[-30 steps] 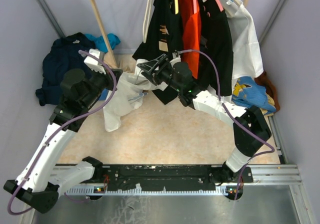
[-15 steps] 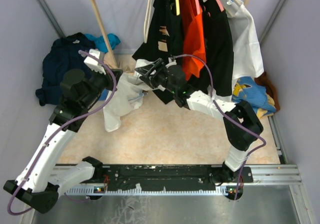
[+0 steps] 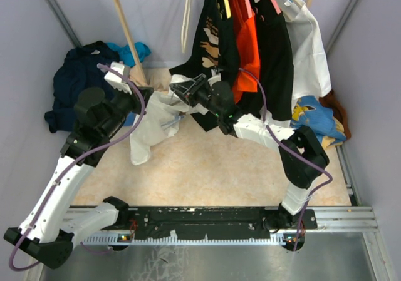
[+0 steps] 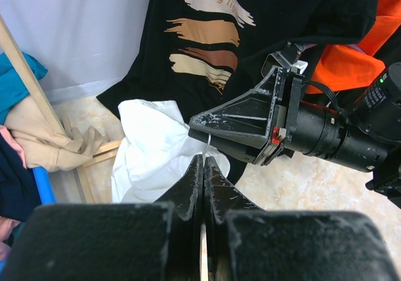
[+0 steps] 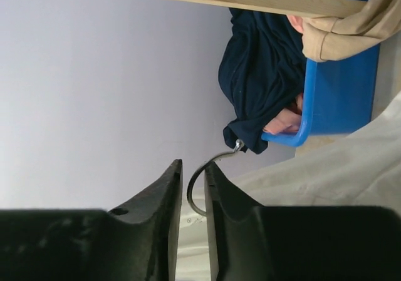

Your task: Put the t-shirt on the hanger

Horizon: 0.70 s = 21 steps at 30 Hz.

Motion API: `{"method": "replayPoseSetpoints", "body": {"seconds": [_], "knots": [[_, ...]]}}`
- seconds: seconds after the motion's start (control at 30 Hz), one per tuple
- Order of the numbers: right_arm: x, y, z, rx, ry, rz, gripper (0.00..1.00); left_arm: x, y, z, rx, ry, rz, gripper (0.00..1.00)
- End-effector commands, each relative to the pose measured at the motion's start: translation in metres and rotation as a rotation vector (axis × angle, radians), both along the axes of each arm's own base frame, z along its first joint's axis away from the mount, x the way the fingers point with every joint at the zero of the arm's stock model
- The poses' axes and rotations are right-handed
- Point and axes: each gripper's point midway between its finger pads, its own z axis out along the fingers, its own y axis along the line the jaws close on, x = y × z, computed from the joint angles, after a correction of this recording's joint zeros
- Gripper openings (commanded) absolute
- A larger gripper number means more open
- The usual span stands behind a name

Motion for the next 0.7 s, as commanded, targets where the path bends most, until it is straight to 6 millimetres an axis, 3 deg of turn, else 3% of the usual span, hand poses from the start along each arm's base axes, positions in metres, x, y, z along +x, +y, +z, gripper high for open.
{"method": "replayPoseSetpoints", "body": {"seconds": [0.0, 0.17, 0.37, 0.67], "knots": [[-0.007, -0.004, 0.035, 0.093, -0.09, -0.001, 0.15, -0.01, 0.0, 0.017, -0.029, -0.051, -0.018, 0.0], [-0.016, -0.015, 0.047, 0.116, -0.116, -0.006, 0.0, -0.013, 0.002, 0.006, -0.013, -0.024, -0.02, 0.0], [-0.033, -0.033, 0.079, 0.152, -0.162, -0.036, 0.0, -0.025, 0.005, -0.005, -0.007, 0.0, -0.031, 0.01], [-0.048, -0.044, 0.122, 0.182, -0.223, -0.081, 0.0, -0.046, 0.003, -0.008, -0.027, 0.019, -0.087, 0.04]]}}
